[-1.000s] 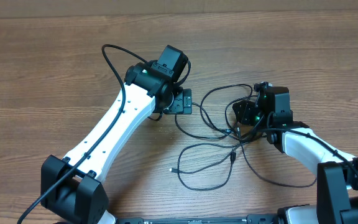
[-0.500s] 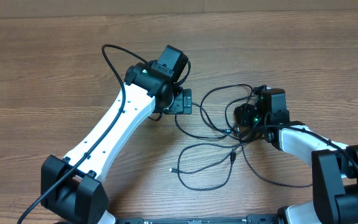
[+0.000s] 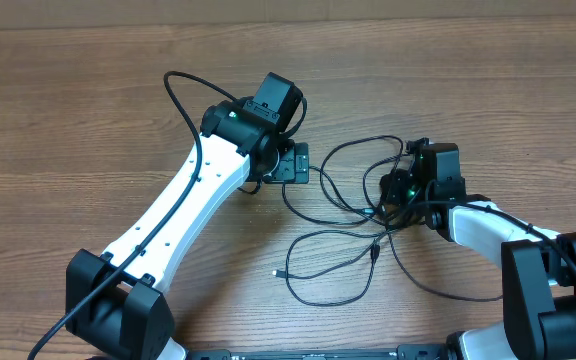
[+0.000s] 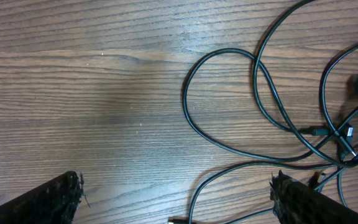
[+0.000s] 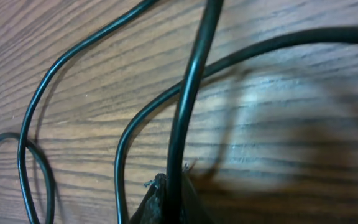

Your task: Untangle cables

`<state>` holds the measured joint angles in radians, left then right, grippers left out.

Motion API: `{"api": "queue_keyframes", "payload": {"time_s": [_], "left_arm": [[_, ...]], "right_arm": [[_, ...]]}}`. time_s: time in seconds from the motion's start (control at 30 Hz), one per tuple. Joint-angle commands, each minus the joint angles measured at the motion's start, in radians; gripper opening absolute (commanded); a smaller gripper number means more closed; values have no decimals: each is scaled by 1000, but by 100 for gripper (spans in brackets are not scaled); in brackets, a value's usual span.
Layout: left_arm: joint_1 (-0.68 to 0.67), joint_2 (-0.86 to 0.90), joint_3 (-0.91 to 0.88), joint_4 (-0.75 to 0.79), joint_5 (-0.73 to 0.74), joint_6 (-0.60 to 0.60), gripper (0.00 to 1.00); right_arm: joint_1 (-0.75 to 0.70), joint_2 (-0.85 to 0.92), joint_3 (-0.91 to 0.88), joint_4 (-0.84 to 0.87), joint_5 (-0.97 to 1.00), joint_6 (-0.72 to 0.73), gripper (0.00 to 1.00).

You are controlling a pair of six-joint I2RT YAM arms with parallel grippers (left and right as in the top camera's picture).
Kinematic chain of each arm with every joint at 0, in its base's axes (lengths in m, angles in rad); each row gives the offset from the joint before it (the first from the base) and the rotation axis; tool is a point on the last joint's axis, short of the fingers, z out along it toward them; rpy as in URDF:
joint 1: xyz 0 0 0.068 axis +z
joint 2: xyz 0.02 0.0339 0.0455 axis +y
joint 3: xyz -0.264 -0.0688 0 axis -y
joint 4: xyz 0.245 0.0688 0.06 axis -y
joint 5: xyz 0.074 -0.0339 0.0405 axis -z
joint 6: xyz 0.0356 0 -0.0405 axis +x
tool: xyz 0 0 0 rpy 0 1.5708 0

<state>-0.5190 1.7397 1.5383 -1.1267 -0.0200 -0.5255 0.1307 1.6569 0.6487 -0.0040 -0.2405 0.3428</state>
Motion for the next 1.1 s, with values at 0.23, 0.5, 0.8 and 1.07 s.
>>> {"api": "queue_keyframes", "payload": {"time_s": [0.23, 0.5, 0.8, 1.07], "left_arm": [[3, 8, 13, 2, -10, -21, 100], [3, 7, 13, 2, -10, -21, 100], [3, 7, 13, 2, -10, -21, 99], [3, 7, 13, 2, -10, -21, 100]], "right_arm": [[-1, -169, 21, -71, -74, -30, 4], [-1, -377, 66, -195, -21, -42, 4], [-1, -564, 168, -322, 5, -64, 4], [-1, -626, 296, -423, 19, -99, 4]]}}
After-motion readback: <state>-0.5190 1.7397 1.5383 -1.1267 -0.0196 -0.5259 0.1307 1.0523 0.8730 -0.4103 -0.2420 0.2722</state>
